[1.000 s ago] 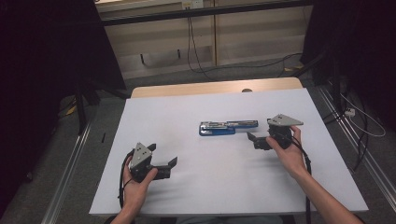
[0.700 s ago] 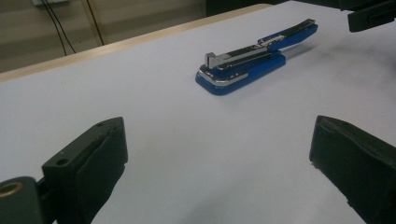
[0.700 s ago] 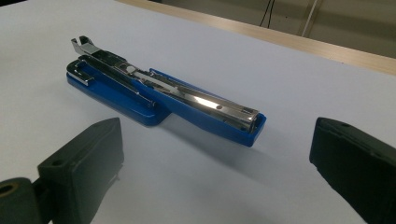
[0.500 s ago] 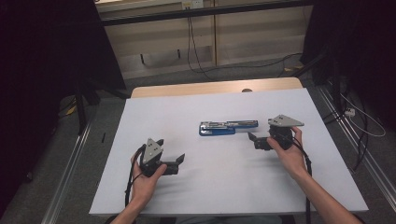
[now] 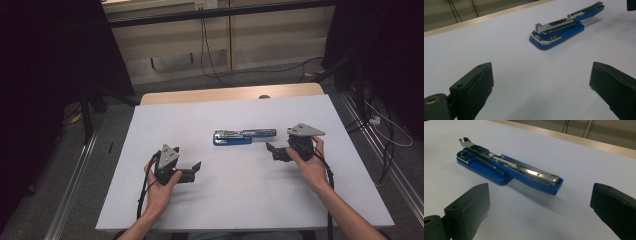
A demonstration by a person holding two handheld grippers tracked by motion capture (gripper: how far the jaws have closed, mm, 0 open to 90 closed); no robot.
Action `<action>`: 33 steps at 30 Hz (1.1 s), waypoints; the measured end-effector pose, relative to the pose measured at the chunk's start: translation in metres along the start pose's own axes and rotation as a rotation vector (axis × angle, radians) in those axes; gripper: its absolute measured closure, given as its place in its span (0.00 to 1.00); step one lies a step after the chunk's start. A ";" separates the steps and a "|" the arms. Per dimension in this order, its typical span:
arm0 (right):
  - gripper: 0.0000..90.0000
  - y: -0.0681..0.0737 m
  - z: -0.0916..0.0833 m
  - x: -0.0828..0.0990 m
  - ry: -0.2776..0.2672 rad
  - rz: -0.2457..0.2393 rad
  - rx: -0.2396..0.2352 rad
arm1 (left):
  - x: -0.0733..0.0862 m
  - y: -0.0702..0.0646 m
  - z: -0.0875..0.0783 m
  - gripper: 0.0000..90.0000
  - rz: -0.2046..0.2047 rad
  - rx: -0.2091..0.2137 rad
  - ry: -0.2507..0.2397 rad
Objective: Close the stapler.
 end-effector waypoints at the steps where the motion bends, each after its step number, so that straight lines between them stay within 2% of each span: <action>1: 0.03 0.000 0.000 0.000 -0.002 0.001 0.002 | -0.001 0.001 0.002 0.06 -0.002 0.005 -0.002; 3: 0.03 0.000 -0.001 -0.001 -0.004 0.002 -0.004 | -0.004 0.002 0.005 0.06 0.002 0.007 0.000; 5: 0.03 0.000 0.000 -0.001 -0.001 0.007 -0.005 | -0.007 0.004 0.007 0.07 -0.017 0.027 -0.016; 8: 0.03 -0.001 0.001 0.001 0.014 0.008 -0.007 | -0.008 0.007 0.009 0.07 0.002 0.012 0.000; 10: 0.03 -0.001 0.002 0.002 0.016 0.008 -0.018 | -0.008 0.008 0.012 0.08 -0.009 0.022 0.001; 12: 0.03 -0.001 0.003 0.002 0.011 0.004 -0.014 | -0.009 0.009 0.015 0.09 0.007 0.022 0.017; 16: 0.03 0.000 0.005 0.002 0.012 -0.001 -0.015 | -0.013 0.010 0.026 0.09 -0.005 0.038 0.014; 19: 0.03 0.000 0.006 0.004 0.023 -0.006 -0.015 | -0.018 0.013 0.031 0.09 -0.003 0.030 0.001; 22: 0.04 -0.001 0.007 0.004 0.029 -0.017 -0.016 | -0.023 0.016 0.036 0.09 -0.009 0.053 0.017; 24: 0.04 -0.001 0.007 0.004 0.030 -0.015 -0.020 | -0.025 0.019 0.040 0.09 -0.016 0.060 0.005; 28: 0.07 -0.001 0.008 0.003 0.025 -0.009 -0.019 | -0.030 0.023 0.048 0.09 -0.001 0.038 0.018; 29: 0.08 -0.001 0.008 0.002 0.023 -0.002 -0.022 | -0.031 0.025 0.050 0.09 0.005 0.023 0.009; 31: 0.12 -0.001 0.009 0.000 0.018 -0.003 -0.030 | -0.034 0.025 0.054 0.11 -0.007 0.021 -0.014; 33: 0.14 0.000 0.010 -0.001 0.018 -0.010 -0.032 | -0.035 0.026 0.058 0.12 -0.001 0.033 0.020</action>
Point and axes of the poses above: each handheld gripper's, and its own axes: z roughly forward along the jaws, x roughly out of its underside, y roughly to its left, the point moved 5 cm from there along z, roughly forward along the jaws, and after that the axes turned 12 degrees about x, right-handed, at the moved point
